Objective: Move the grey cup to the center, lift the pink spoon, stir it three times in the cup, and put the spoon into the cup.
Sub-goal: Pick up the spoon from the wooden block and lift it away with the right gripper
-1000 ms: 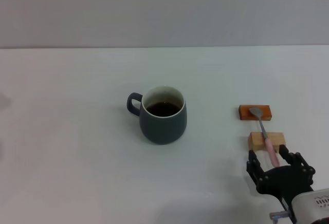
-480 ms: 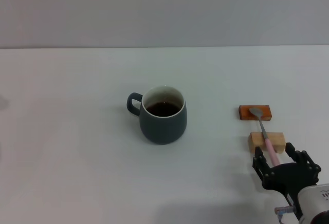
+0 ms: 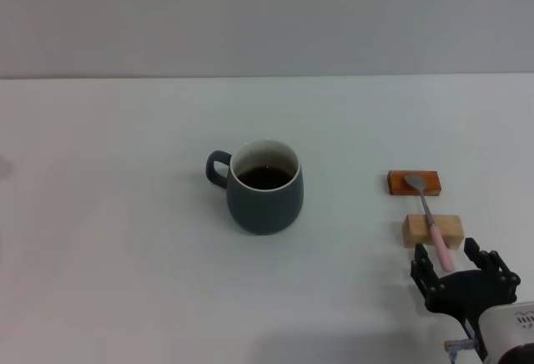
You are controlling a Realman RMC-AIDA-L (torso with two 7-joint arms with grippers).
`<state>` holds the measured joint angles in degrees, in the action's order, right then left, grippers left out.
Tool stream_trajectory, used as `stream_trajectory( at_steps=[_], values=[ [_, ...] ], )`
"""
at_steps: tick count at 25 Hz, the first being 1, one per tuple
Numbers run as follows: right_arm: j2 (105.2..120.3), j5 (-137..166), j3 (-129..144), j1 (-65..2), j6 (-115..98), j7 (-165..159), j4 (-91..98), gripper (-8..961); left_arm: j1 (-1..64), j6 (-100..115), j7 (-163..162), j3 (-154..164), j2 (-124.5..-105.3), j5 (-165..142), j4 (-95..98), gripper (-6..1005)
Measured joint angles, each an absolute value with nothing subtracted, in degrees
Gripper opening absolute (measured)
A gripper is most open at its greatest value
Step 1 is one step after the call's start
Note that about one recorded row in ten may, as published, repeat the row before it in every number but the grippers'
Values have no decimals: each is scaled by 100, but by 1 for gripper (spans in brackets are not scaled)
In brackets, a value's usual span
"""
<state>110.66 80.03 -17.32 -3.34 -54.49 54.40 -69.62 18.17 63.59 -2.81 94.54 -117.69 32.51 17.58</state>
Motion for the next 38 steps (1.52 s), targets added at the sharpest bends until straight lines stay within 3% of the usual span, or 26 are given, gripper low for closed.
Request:
stream_trajectory(
  at_steps=[12,31,38],
  values=[
    [11074,7996,-1791,-339,-5449,5440,-6901,652,1810,6387,-281,9466,-11778,3252,1745,2],
    [11063,7996,-1818,-379,-5431,5443,-6881,458,1766,6432,-365,9450,-11786,3252,1767,2],
    [11070,7997,-1896,-385,-5276,5448,-6873,453,1787,6447,-369,9464,-11786,3252,1767,3]
  ],
)
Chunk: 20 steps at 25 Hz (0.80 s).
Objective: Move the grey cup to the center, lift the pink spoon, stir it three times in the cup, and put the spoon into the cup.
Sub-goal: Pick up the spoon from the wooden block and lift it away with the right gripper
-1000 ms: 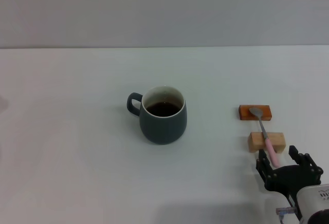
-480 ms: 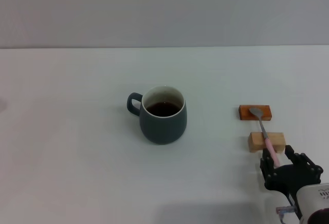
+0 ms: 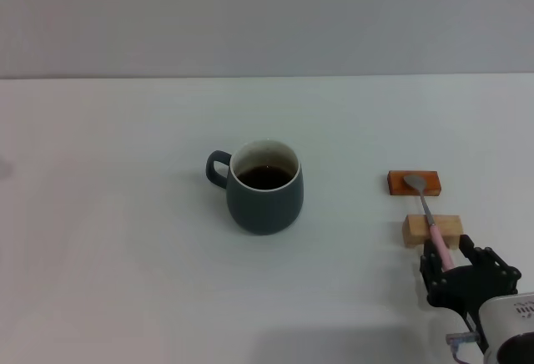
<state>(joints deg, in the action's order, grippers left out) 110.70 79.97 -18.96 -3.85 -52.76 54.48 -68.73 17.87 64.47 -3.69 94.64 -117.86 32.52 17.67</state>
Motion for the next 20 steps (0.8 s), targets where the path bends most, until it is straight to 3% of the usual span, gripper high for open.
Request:
stream_trajectory(
  at_steps=[20],
  values=[
    [11146,7998,-1899,-336,-5181,5495,-6914,447,1797,6463,-369,9458,-11776,3252,1767,3]
  ],
)
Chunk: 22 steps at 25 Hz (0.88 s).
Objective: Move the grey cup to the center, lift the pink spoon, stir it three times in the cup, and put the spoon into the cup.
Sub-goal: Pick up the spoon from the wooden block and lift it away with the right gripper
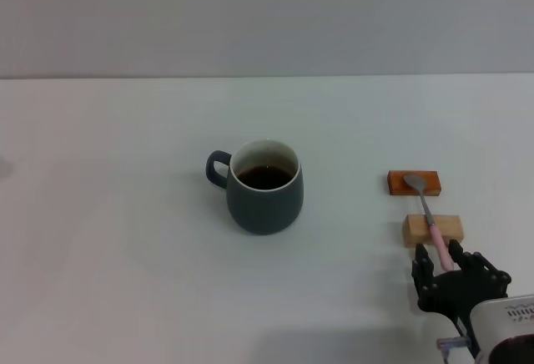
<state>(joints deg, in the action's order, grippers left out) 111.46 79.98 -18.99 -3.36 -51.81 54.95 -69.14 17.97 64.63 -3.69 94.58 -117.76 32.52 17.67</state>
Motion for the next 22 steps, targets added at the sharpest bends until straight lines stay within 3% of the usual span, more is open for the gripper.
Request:
stream_trajectory(
  at_steps=[8,22],
  values=[
    [11153,7998,-1902,-332,-5201,5503,-6892,331,1790,6463,-369,9438,-11766,3252,1766,3],
    [11160,7998,-1977,-325,-5173,5503,-6885,287,1775,6469,-369,9422,-11759,3252,1767,3]
  ],
)
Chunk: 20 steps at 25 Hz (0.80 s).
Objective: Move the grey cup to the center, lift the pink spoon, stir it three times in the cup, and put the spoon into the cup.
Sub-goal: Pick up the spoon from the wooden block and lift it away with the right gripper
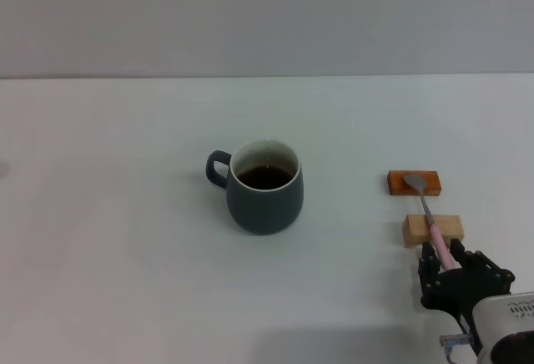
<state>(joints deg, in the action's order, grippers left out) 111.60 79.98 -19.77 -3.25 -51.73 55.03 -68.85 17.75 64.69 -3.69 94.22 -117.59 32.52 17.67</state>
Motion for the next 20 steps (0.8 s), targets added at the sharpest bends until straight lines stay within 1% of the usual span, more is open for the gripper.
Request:
stream_trajectory(
  at_steps=[10,20],
  values=[
    [11152,7998,-1978,-325,-5194,5502,-6905,255,1780,6482,-369,9422,-11766,3252,1768,3],
    [11121,7998,-2028,-319,-5177,5502,-6917,247,1793,6504,-369,9422,-11777,3252,1783,4]
  ],
)
